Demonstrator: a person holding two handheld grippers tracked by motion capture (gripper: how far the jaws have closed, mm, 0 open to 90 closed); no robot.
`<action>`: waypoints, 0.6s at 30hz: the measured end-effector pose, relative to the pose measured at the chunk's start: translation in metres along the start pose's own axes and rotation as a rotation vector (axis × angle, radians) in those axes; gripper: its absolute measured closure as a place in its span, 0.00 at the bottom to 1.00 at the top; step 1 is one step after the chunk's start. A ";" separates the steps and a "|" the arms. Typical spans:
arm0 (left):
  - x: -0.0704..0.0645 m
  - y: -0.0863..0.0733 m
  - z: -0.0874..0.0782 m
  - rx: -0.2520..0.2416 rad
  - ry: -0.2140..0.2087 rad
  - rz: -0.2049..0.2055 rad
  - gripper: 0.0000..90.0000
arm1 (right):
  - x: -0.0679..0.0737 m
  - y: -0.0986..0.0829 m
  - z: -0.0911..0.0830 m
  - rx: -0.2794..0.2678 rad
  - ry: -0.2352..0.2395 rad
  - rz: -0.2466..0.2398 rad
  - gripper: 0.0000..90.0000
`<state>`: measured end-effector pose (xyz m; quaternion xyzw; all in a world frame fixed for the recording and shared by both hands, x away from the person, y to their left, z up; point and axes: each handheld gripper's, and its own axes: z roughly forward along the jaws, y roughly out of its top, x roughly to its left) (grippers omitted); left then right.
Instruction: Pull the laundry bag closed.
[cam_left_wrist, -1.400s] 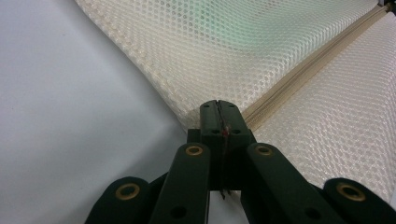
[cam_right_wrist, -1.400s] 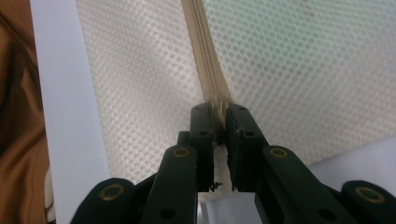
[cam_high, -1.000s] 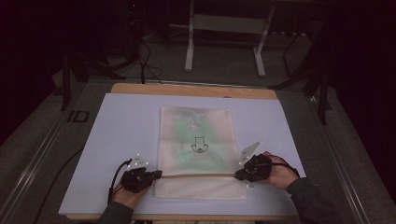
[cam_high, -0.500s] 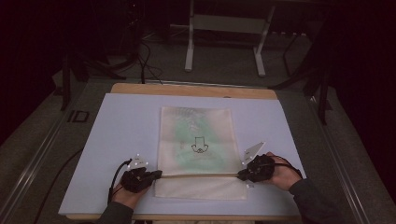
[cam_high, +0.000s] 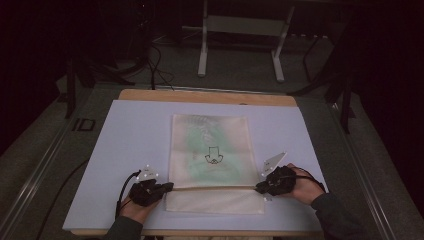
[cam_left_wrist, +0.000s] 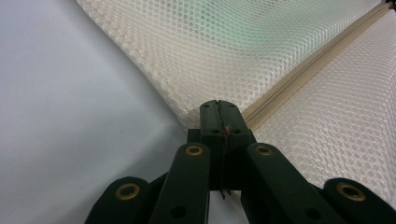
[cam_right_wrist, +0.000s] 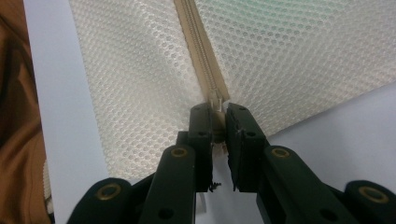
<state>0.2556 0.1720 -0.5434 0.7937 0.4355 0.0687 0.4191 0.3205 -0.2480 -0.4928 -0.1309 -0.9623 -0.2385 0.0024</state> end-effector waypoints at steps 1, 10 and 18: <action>0.000 0.000 0.000 0.000 0.000 -0.001 0.99 | 0.000 0.000 0.000 -0.002 0.000 0.002 0.90; 0.000 0.000 0.000 0.000 -0.003 -0.002 0.99 | -0.003 -0.010 -0.005 -0.016 -0.013 0.032 0.87; 0.000 0.000 0.000 0.001 0.001 0.000 0.99 | -0.005 -0.017 -0.012 -0.026 -0.028 0.050 0.87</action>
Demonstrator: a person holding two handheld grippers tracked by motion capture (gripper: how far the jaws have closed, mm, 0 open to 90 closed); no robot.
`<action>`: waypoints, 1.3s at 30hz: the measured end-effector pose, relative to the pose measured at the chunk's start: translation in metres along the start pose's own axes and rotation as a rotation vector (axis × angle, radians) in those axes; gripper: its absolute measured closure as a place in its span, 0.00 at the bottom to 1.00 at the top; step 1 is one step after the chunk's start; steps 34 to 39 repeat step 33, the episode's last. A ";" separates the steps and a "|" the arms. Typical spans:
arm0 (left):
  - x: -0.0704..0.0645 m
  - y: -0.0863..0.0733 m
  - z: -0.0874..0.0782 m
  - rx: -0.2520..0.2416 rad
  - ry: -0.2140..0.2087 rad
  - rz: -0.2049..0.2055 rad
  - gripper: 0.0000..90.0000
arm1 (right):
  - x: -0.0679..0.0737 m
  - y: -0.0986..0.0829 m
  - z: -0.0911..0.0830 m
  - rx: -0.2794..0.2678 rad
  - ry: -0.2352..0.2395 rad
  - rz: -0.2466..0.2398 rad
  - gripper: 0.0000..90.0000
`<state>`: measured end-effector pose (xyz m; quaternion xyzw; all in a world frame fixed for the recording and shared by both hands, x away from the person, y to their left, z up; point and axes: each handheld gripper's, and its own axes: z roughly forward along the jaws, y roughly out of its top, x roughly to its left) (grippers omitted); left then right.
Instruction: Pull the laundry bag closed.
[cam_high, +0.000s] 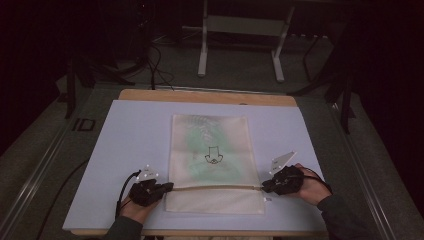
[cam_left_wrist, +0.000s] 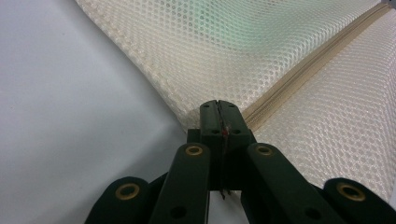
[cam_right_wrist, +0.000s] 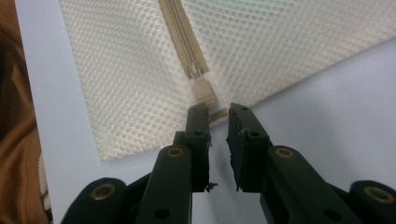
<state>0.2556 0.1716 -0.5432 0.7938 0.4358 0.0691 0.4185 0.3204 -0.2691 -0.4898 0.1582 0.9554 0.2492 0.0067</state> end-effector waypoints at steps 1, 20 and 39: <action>0.000 0.000 0.000 0.000 0.000 0.000 0.99 | 0.000 0.000 0.000 0.000 0.000 0.000 0.87; -0.001 0.000 0.000 0.004 0.004 0.004 0.99 | -0.007 -0.020 -0.017 -0.042 -0.025 0.054 0.89; -0.001 0.000 0.000 0.003 0.004 0.004 0.99 | -0.010 -0.028 -0.025 -0.078 -0.042 0.083 0.89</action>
